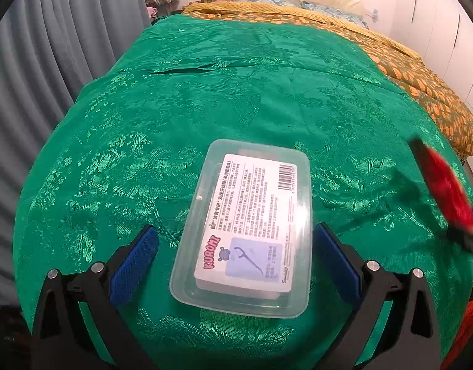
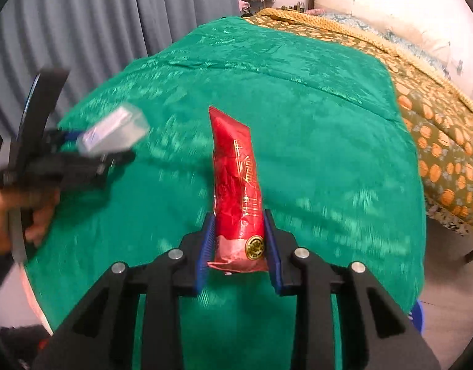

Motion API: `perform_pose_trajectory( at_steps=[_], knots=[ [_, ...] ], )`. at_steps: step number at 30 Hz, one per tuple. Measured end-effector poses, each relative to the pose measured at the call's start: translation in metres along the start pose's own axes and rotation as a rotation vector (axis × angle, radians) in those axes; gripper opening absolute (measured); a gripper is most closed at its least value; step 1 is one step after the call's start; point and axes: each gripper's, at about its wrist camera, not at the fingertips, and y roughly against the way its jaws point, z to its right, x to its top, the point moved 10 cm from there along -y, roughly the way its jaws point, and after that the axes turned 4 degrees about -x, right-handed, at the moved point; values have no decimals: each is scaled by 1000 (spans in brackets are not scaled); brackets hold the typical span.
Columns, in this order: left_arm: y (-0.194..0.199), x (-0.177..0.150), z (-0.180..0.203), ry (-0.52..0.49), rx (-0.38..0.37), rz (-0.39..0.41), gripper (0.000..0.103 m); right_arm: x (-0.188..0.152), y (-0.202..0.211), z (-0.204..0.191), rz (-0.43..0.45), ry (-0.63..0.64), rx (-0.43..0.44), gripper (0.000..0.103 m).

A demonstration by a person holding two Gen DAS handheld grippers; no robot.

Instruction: Collect trash

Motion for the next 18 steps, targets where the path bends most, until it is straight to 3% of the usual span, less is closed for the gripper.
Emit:
perform_pose_trajectory(
  at_steps=[4, 5, 6, 8, 14, 18],
  knots=[
    [0, 0, 0, 0, 0, 0, 98, -21, 0, -11, 4, 5, -24, 34],
    [0, 0, 0, 0, -1, 0, 98, -22, 2, -11, 14, -3, -31, 41],
    [0, 0, 0, 1, -2, 0, 98, -25, 4, -10, 16, -23, -22, 56],
    [1, 0, -1, 3, -4, -1, 98, -32, 5, -9, 1, -71, 25, 67],
    [15, -16, 2, -39, -101, 1, 98, -53, 21, -5, -23, -63, 68, 68],
    [30, -30, 1, -82, -164, -13, 98, -46, 33, 8, -34, -84, 88, 68]
  ],
)
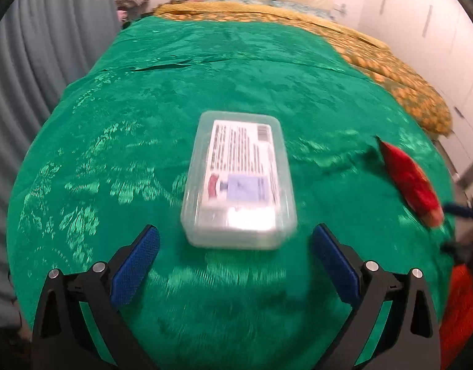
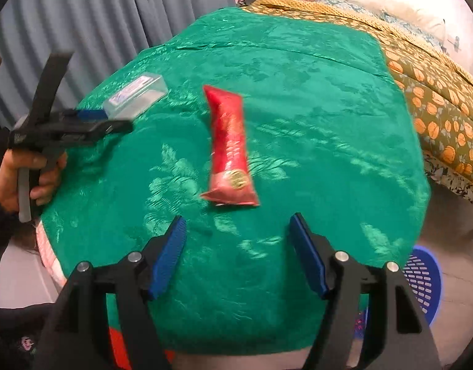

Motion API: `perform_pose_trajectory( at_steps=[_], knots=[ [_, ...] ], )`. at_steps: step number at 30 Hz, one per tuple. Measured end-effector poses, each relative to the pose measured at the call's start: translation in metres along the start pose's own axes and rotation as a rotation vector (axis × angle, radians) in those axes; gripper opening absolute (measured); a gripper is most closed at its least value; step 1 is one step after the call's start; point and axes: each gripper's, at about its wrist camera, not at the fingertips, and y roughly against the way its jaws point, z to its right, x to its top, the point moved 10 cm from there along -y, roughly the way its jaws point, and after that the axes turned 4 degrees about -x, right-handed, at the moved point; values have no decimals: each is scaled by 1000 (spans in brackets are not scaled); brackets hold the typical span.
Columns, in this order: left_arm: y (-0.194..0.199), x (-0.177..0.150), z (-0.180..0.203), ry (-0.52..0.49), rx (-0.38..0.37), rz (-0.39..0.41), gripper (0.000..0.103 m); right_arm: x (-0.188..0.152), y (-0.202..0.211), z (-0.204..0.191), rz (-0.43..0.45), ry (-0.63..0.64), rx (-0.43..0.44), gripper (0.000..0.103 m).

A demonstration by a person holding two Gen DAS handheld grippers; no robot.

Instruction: Collect trash

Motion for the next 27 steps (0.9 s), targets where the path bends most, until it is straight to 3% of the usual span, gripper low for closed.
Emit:
perform_pose_trajectory(
  at_steps=[3, 5, 7, 10, 13, 16, 17, 20, 27],
  knots=[
    [6, 8, 2, -3, -23, 8, 98, 20, -2, -3, -26, -3, 42, 68],
    [6, 18, 3, -16, -1, 8, 98, 33, -8, -7, -45, 6, 59, 64],
    [-1, 27, 7, -29, -14, -22, 98, 45, -19, -13, -76, 25, 53, 59],
    [-12, 33, 6, -52, 24, -53, 98, 53, -31, -20, -116, 41, 47, 53],
    [-18, 35, 7, -63, 41, -78, 92, 56, -41, -22, -142, 63, 8, 48],
    [-20, 36, 6, -70, 58, -89, 83, 57, -49, -20, -168, 69, -3, 31],
    [-20, 36, 5, -70, 65, -91, 76, 56, -51, -19, -176, 70, -9, 21],
    [-20, 35, 4, -56, 61, -97, 62, 56, -47, -21, -158, 61, 0, 13],
    [-4, 31, 12, -45, 51, -48, 61, 55, -21, -25, -87, 16, 52, 11]
  ],
)
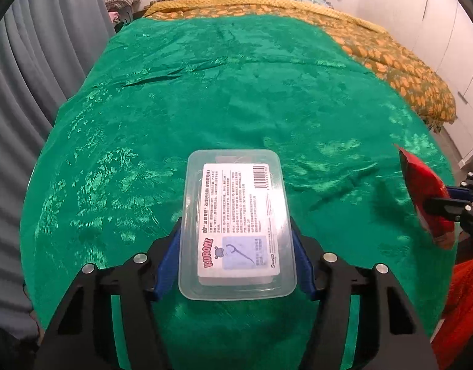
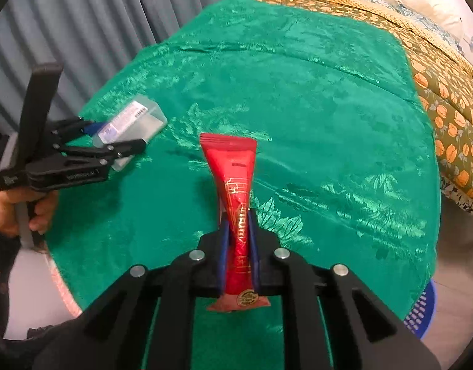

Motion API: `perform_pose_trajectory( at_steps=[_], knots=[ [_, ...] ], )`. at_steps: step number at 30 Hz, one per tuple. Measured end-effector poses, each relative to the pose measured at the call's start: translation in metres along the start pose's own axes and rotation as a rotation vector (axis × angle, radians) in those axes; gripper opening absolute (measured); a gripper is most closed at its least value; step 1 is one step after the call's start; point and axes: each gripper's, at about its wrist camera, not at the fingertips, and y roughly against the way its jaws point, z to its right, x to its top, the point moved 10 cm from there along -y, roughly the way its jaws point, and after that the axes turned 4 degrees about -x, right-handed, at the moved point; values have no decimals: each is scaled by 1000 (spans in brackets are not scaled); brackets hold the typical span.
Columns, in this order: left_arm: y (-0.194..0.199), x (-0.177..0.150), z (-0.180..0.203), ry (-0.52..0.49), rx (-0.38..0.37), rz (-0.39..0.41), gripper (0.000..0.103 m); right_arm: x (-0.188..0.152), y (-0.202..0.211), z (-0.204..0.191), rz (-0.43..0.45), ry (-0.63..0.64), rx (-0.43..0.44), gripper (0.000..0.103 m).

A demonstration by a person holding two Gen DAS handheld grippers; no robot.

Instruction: Collect trash

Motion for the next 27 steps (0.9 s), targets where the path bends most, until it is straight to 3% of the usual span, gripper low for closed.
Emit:
perform_pose_trajectory(
  at_steps=[5, 12, 19, 20, 21, 22, 27],
  knots=[
    [23, -3, 28, -6, -52, 47, 61, -10, 19, 2, 30, -42, 52, 11],
    [37, 0, 92, -61, -128, 87, 61, -32, 48, 28, 70, -118, 61, 11],
    [30, 7, 121, -66, -142, 94, 61, -28, 39, 42, 90, -135, 54, 11],
    [30, 7, 120, -64, -139, 93, 61, -28, 37, 42, 93, -135, 54, 16],
    [31, 7, 118, -60, -136, 93, 61, -26, 31, 42, 89, -138, 58, 31],
    [32, 7, 115, -56, -129, 93, 61, -26, 27, 42, 88, -142, 62, 38],
    [37, 6, 96, -35, -103, 93, 61, -32, 2, 35, 48, -140, 81, 41]
  ],
)
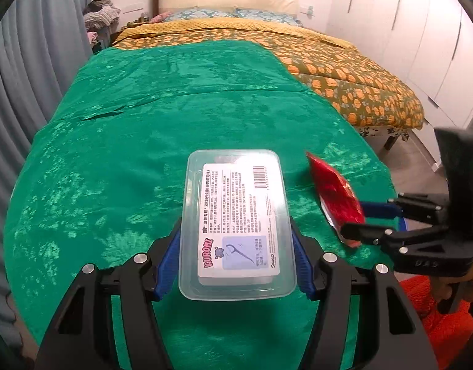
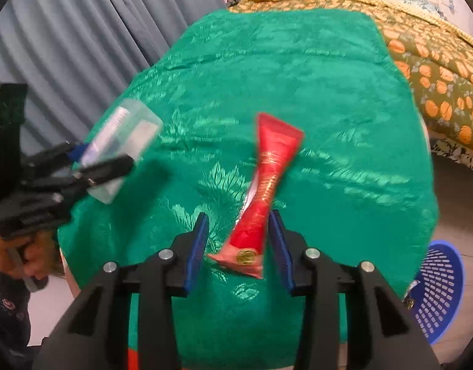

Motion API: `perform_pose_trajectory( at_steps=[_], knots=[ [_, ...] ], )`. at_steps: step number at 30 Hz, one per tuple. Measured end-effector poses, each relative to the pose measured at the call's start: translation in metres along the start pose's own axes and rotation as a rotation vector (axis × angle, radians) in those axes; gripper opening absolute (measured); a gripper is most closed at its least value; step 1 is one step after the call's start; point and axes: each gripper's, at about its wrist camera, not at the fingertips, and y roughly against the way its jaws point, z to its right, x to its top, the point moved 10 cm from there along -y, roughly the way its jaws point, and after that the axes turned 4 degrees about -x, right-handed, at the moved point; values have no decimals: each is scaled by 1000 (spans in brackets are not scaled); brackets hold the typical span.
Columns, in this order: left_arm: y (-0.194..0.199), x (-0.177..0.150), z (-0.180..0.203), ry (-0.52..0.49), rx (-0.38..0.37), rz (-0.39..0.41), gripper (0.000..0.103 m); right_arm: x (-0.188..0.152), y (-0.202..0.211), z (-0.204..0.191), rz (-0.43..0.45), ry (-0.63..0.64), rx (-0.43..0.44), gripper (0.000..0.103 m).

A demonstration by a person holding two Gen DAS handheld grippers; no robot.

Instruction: Collect trash

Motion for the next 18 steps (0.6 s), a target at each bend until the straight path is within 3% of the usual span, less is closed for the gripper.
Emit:
perform_pose_trajectory(
  at_steps=[4, 5, 6, 13, 18],
  knots=[
    [-1, -6, -13, 23, 8, -8, 61, -3, -8, 2, 1, 15, -40, 39],
    [-3, -7, -15, 26, 7, -12, 61, -3, -9, 4, 3, 12, -49, 27],
    [-4, -9, -15, 27, 7, -15, 61, -3, -8, 5, 0, 9, -45, 22],
    [-9, -13, 4, 12, -29, -23, 61, -3, 23, 8, 47, -6, -36, 21],
    [-10, -2, 65, -49, -109, -10, 61, -10, 72, 50, 111, -82, -57, 21]
  ],
)
